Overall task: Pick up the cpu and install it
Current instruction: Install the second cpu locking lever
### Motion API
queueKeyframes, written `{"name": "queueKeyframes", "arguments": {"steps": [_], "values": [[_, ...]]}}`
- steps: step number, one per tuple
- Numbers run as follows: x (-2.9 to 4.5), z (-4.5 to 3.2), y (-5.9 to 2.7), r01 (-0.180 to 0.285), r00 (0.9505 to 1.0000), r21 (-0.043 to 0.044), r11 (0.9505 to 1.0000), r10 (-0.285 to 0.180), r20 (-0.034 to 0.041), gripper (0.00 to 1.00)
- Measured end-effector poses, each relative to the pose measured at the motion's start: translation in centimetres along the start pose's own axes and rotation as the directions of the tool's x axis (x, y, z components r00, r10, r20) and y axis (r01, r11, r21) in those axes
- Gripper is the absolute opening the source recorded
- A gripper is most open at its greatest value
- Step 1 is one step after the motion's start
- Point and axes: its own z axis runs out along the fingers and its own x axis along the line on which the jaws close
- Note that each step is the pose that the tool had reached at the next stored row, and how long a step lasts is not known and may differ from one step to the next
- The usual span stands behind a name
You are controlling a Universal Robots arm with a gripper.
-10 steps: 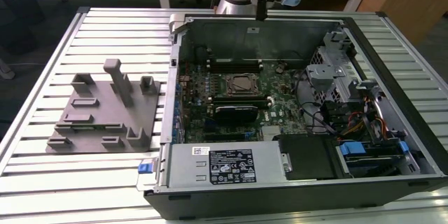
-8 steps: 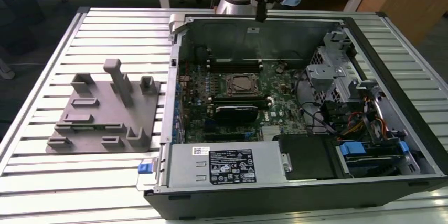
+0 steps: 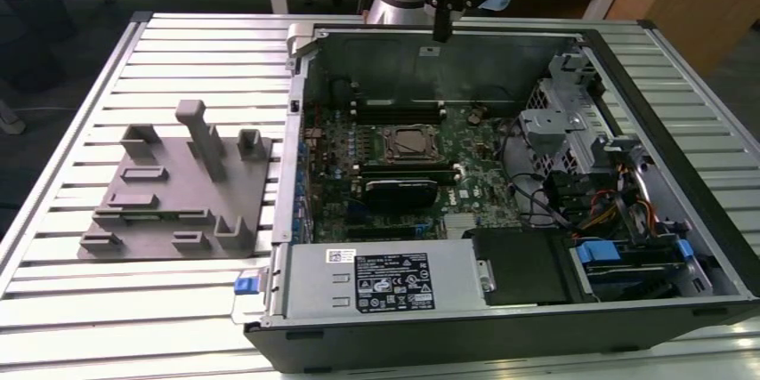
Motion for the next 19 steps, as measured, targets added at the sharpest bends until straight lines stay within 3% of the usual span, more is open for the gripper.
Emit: {"name": "queueKeyframes", "arguments": {"steps": [19], "values": [[0.07,1.16,-0.01,0.0,1.0,0.0,1.0,0.0,0.0,0.11]]}}
